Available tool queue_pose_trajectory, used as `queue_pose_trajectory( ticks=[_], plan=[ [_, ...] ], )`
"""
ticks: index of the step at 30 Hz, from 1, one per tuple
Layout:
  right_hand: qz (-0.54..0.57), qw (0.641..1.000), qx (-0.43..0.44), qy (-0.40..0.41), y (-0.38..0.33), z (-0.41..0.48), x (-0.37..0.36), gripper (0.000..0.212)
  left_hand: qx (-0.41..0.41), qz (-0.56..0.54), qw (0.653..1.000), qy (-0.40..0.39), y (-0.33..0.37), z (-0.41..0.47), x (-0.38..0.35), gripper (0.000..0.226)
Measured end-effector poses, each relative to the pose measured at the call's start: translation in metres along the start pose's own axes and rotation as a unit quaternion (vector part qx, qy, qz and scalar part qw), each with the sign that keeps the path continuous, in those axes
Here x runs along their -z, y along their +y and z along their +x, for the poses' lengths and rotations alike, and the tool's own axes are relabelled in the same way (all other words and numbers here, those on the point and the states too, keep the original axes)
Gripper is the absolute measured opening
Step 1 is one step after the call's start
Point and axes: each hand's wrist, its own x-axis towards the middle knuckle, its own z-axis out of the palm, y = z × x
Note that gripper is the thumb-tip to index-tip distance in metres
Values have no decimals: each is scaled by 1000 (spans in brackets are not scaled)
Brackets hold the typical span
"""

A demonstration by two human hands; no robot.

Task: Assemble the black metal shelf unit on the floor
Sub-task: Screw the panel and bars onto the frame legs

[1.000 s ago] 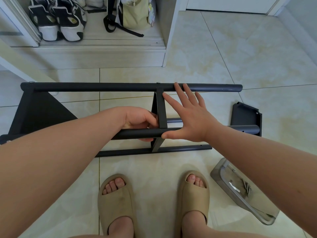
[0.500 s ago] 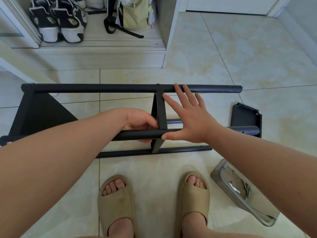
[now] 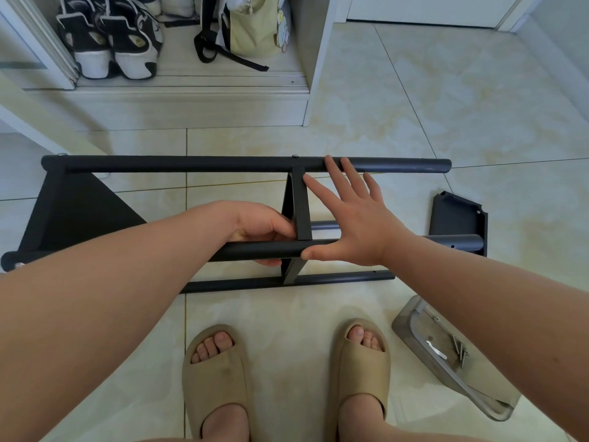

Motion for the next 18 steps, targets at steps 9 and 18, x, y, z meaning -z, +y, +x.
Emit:
queue_pose_trajectory(
  ticks=[9, 18],
  plan=[
    [-3, 1000, -2, -1, 0, 0, 1, 120, -20, -35, 999, -8, 1, 0, 0, 19],
    [-3, 1000, 0, 0, 0, 0, 0, 120, 8, -3, 1000, 5, 2, -2, -2, 12]
  ],
)
